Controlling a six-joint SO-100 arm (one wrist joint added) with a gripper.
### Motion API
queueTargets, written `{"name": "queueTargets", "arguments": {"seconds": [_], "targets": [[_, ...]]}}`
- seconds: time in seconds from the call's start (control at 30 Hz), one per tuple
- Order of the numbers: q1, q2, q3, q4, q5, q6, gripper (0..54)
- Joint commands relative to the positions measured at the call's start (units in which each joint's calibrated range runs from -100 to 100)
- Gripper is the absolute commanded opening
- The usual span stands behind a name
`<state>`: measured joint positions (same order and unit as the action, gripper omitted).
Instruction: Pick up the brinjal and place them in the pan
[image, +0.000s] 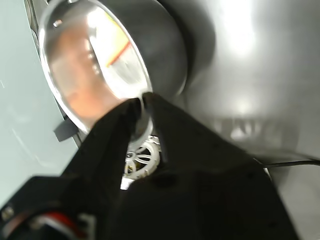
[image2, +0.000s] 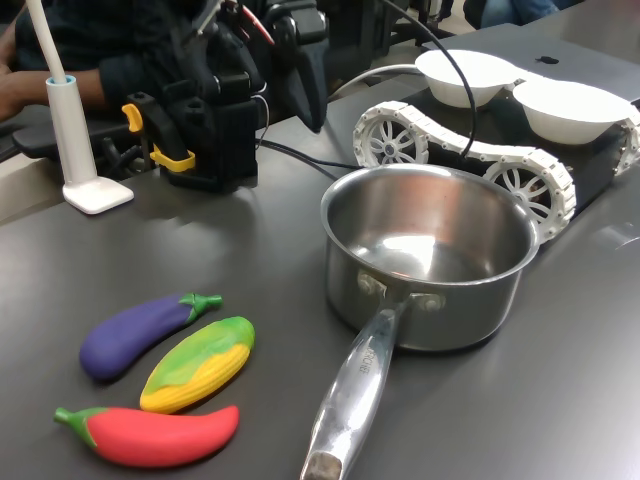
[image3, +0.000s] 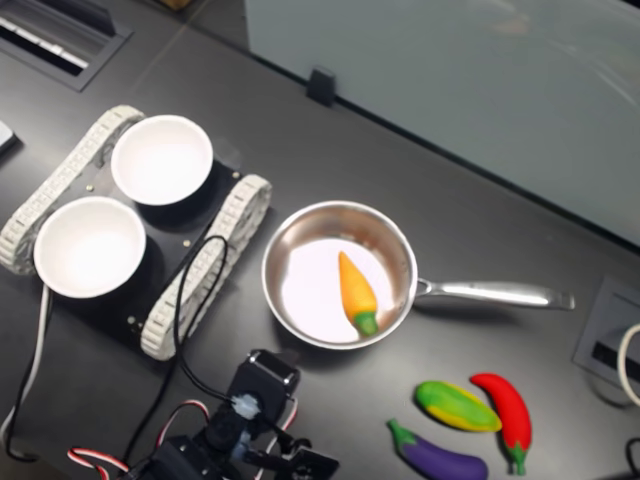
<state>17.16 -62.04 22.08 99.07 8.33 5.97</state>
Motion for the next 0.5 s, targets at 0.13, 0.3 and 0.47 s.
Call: {"name": "queueTargets", "arguments": {"seconds": [0.13,0.3,0.47], "targets": [[8.41,4.64,-10.86,0.59,1.66,-0.84,0.2],[15.18,9.61,-17.40,0.59,1.95,-2.61,0.2],[25.73,16.87,-23.58,0.59,2.93,-6.22,1.8]]}}
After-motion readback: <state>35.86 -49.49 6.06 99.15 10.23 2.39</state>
